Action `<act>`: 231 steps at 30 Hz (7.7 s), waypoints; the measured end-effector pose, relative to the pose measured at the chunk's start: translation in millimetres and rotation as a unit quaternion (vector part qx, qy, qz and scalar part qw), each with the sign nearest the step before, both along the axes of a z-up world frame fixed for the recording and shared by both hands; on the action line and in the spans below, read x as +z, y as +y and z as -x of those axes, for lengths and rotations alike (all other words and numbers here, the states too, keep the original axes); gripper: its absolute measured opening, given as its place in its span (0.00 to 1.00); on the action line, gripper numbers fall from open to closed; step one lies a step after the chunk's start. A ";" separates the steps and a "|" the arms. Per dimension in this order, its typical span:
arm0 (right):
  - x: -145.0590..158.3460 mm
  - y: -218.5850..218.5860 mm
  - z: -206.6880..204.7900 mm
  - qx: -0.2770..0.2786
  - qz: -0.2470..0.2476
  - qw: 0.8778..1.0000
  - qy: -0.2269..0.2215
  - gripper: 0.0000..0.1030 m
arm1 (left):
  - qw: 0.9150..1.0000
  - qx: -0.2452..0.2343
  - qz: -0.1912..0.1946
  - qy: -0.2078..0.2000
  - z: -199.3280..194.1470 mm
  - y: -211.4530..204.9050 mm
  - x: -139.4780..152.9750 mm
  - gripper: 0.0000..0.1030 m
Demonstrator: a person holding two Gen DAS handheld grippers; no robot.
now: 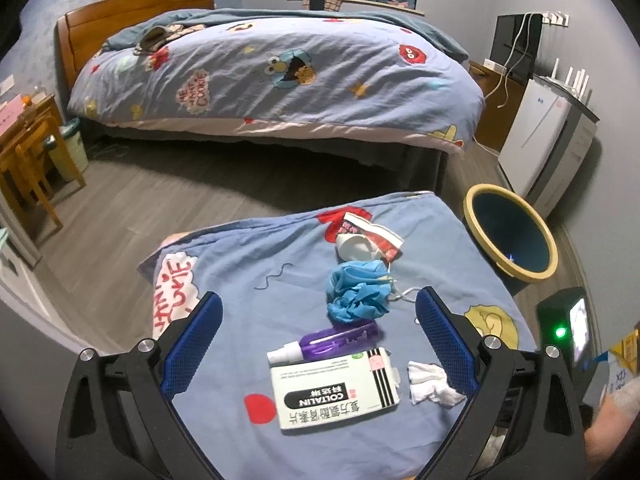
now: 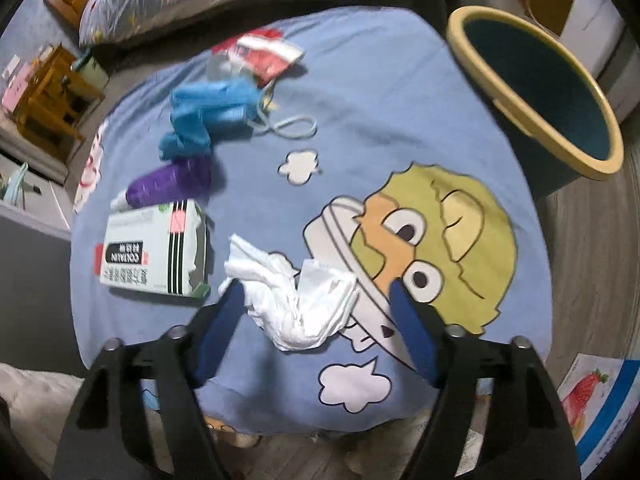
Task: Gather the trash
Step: 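Grasp the white tissue with the right tool while the left tool grasps the blue glove, then carry the tissue and blue glove over the bin and open both tools, then move both open tools back over the cushion toward the mask and paper cup, then grasp the blue face mask with the left tool while the right tool grasps the white paper cup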
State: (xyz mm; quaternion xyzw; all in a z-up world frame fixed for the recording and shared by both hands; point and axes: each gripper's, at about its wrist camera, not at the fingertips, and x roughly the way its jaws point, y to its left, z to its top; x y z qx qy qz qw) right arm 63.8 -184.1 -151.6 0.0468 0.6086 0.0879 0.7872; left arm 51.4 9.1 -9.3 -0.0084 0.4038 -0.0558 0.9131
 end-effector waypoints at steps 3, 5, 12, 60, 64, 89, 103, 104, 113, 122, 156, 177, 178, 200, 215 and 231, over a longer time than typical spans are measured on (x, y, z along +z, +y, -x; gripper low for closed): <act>-10.7 4.7 1.1 0.008 0.000 1.000 0.021 0.48 | 1.000 -0.006 -0.002 0.002 -1.7 -0.7 -2.9 0.93; -17.7 6.4 1.6 0.008 -0.004 0.999 0.035 0.46 | 1.000 -0.008 -0.003 0.004 -3.4 -1.0 -4.3 0.93; -12.2 5.8 0.1 0.025 0.003 0.999 0.029 0.13 | 1.000 -0.006 0.003 0.009 -8.7 -0.9 -8.0 0.93; 103.7 -78.4 -92.8 0.010 -0.083 0.991 -0.108 0.13 | 0.997 -0.056 -0.004 0.061 -69.7 -57.3 -84.6 0.37; 109.2 -83.6 -92.2 0.005 -0.082 0.990 -0.115 0.13 | 0.997 -0.062 -0.001 0.036 -65.1 -63.7 -66.3 0.37; 100.0 -271.0 -110.9 -0.176 -0.045 0.974 -0.135 0.13 | 0.976 -0.217 0.001 0.022 -84.5 -234.3 -35.6 0.37; 52.1 -309.7 -124.8 -0.237 -0.059 0.966 -0.088 0.13 | 0.966 -0.251 -0.037 0.040 -136.4 -310.9 -71.6 0.37; 49.6 -311.3 -126.1 -0.241 -0.063 0.965 -0.086 0.13 | 0.966 -0.253 -0.038 0.040 -138.9 -314.1 -72.6 0.37; 38.9 -316.4 -134.1 -0.252 -0.074 0.961 -0.085 0.14 | 0.963 -0.261 -0.043 0.042 -156.6 -336.4 -87.4 0.37; 46.5 -316.2 -136.6 -0.251 -0.099 0.956 -0.115 0.37 | 0.963 -0.262 -0.044 0.037 -162.7 -339.3 -94.3 0.48; 123.0 -228.0 -109.0 -0.202 -0.075 0.962 -0.169 0.94 | 0.987 -0.153 -0.056 -0.012 -73.2 -147.3 5.0 0.93; 118.4 -67.6 -98.5 -0.100 -0.080 0.982 -0.139 0.94 | 1.000 -0.004 -0.011 0.021 -46.8 20.1 -23.0 0.93; 116.8 -62.7 -101.3 -0.095 -0.077 0.983 -0.138 0.94 | 1.000 -0.002 -0.008 0.024 -48.7 22.6 -26.4 0.93; 40.5 -33.1 -179.5 -0.065 -0.008 0.995 -0.079 0.94 | 0.994 -0.072 -0.020 0.084 -112.0 -23.9 -122.9 0.87; 29.0 -8.5 -185.2 -0.036 -0.043 0.996 -0.076 0.94 | 0.985 -0.128 -0.042 0.106 -106.2 -23.4 -102.2 0.10; 24.0 62.1 -179.0 0.098 -0.033 0.990 -0.099 0.59 | 0.991 -0.025 -0.045 0.121 -124.4 61.0 -95.0 0.10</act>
